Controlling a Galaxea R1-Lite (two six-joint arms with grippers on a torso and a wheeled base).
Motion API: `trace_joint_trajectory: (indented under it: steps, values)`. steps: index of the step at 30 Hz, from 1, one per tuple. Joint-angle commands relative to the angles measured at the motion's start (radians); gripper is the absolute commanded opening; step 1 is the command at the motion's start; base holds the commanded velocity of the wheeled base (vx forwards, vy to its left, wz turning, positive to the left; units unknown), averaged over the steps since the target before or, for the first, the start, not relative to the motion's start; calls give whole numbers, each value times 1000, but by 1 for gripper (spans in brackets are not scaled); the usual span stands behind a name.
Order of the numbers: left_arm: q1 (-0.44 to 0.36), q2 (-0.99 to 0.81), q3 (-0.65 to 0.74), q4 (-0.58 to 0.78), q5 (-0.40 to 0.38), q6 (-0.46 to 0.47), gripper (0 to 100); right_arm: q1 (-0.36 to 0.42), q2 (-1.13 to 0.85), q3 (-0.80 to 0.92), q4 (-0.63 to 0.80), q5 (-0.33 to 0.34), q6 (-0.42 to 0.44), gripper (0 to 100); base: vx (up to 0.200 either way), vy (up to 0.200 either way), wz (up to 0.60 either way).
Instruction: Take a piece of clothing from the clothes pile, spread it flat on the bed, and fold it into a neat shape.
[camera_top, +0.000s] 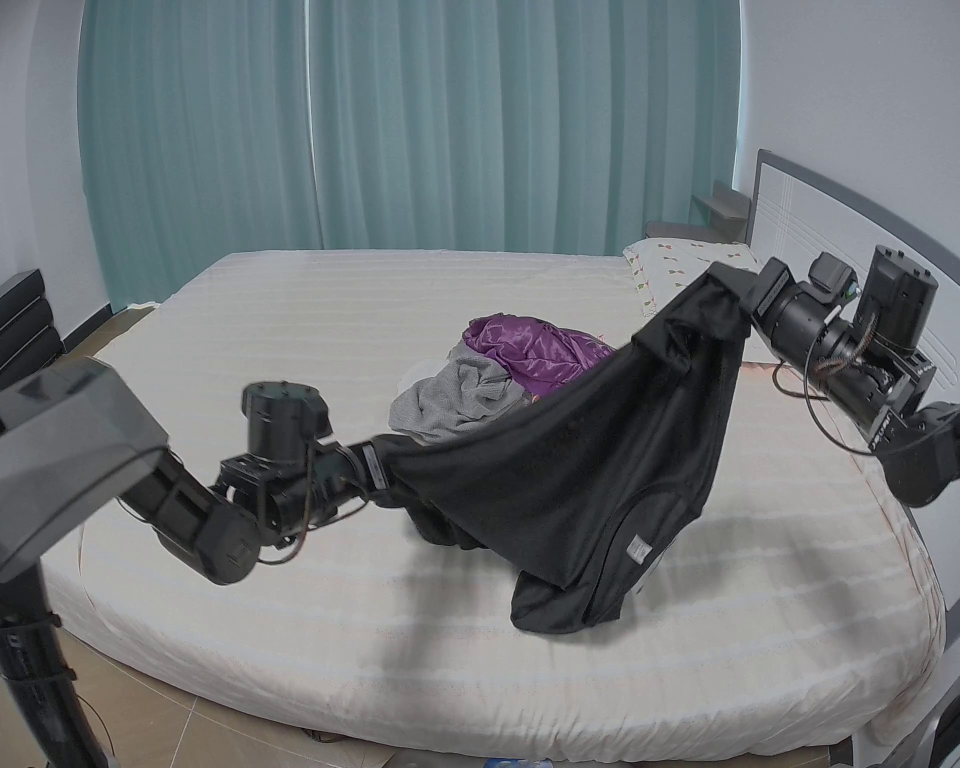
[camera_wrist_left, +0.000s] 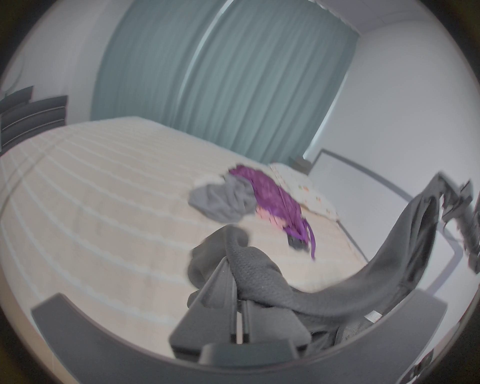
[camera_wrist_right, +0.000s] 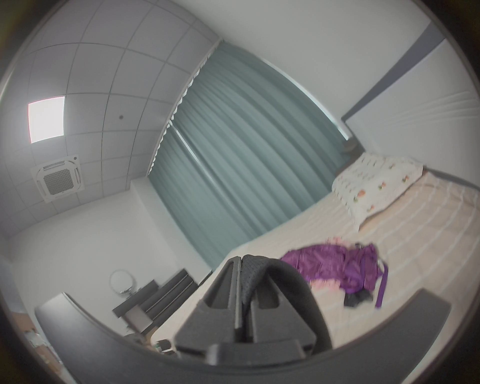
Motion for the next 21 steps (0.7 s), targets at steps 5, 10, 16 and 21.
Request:
trace_joint_trajectory:
  steps: [5,10,16,21]
  values:
    - [82,-346,-9,42,61,-19,0,-54,82,-289,-48,-108,-48,0,0,0,0]
    - [80,-369,22,36,101,-12,0,-18,62,-175,-57,-106,-48,0,0,0,0]
    - [56,-368,165,36,101,-22,0,-18,73,50,-91,-82,-28,0,0,0,0]
    - [21,-360,266,36,100,-105,0,-17,142,170,-159,-65,6,0,0,0,0]
